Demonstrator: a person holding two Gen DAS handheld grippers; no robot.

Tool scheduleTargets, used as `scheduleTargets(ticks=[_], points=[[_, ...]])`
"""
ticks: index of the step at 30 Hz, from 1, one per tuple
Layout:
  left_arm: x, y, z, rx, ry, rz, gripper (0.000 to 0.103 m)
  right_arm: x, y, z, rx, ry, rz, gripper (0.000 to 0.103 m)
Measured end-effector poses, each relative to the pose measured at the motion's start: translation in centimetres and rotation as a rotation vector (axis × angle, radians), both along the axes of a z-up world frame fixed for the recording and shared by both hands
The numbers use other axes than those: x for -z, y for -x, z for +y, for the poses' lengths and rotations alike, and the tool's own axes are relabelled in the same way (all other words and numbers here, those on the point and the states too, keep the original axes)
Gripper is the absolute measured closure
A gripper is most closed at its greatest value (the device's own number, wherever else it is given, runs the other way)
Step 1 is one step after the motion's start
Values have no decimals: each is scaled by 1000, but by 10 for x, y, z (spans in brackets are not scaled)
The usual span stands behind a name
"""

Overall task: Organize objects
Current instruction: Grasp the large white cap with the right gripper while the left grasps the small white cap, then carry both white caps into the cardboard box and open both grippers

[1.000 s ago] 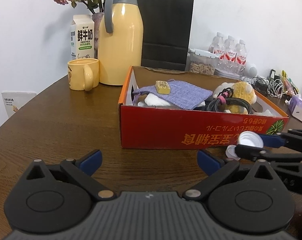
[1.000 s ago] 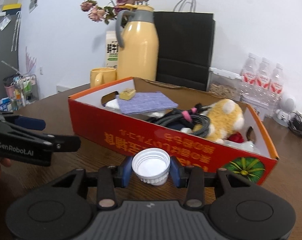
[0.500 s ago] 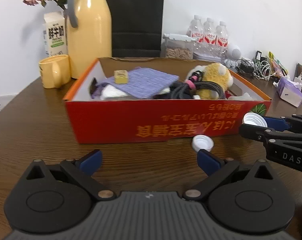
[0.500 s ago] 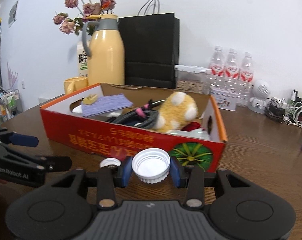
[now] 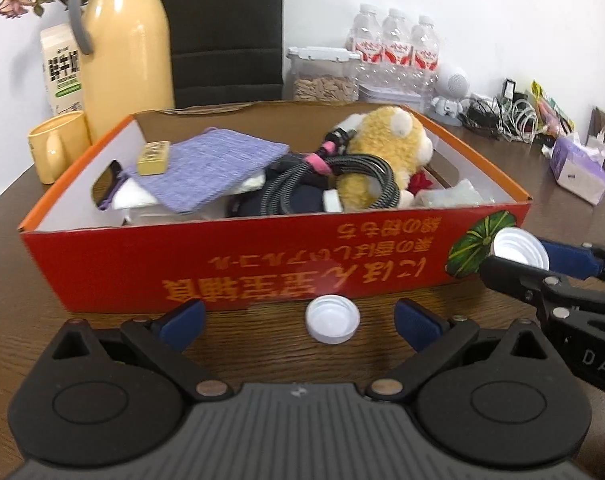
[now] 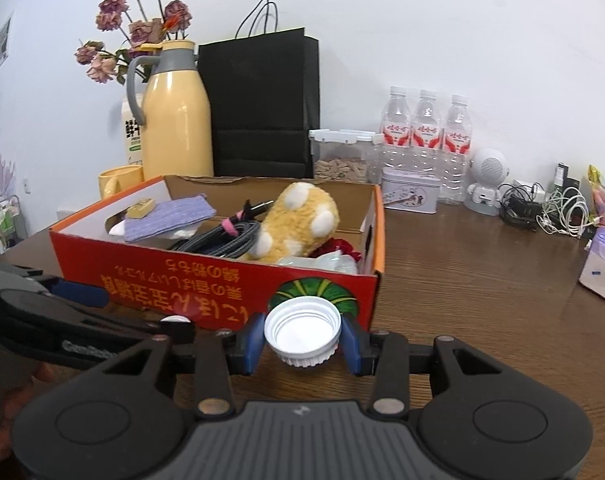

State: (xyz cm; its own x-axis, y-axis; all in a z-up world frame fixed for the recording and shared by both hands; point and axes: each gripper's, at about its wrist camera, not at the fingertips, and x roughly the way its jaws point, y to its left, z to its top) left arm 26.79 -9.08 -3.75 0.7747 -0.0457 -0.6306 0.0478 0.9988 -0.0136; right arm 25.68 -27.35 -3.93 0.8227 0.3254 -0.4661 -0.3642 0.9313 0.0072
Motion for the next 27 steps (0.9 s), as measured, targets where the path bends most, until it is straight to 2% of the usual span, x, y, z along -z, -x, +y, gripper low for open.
scheduleTargets(ticks=[2, 4, 6, 8, 10, 19, 27], points=[[3, -3, -4, 4, -6, 13, 11, 0, 0, -1, 6, -3, 1, 64], [5, -5, -6, -2, -11, 22, 28, 0, 1, -1, 4, -2, -2, 64], [4, -3, -6, -14, -8, 16, 31, 0, 2, -1, 2, 0, -4, 64], [4, -1, -5, -11, 6, 8, 44, 0, 2, 0, 0, 2, -4, 64], [3, 2, -5, -2, 10, 2, 73, 0, 2, 1, -1, 5, -4, 64], [1, 11, -2, 15, 42, -11, 74, 2, 3, 4, -12, 15, -4, 64], [-20, 42, 15, 55, 83, -95, 74, -5, 9, 6, -25, 9, -44, 64]])
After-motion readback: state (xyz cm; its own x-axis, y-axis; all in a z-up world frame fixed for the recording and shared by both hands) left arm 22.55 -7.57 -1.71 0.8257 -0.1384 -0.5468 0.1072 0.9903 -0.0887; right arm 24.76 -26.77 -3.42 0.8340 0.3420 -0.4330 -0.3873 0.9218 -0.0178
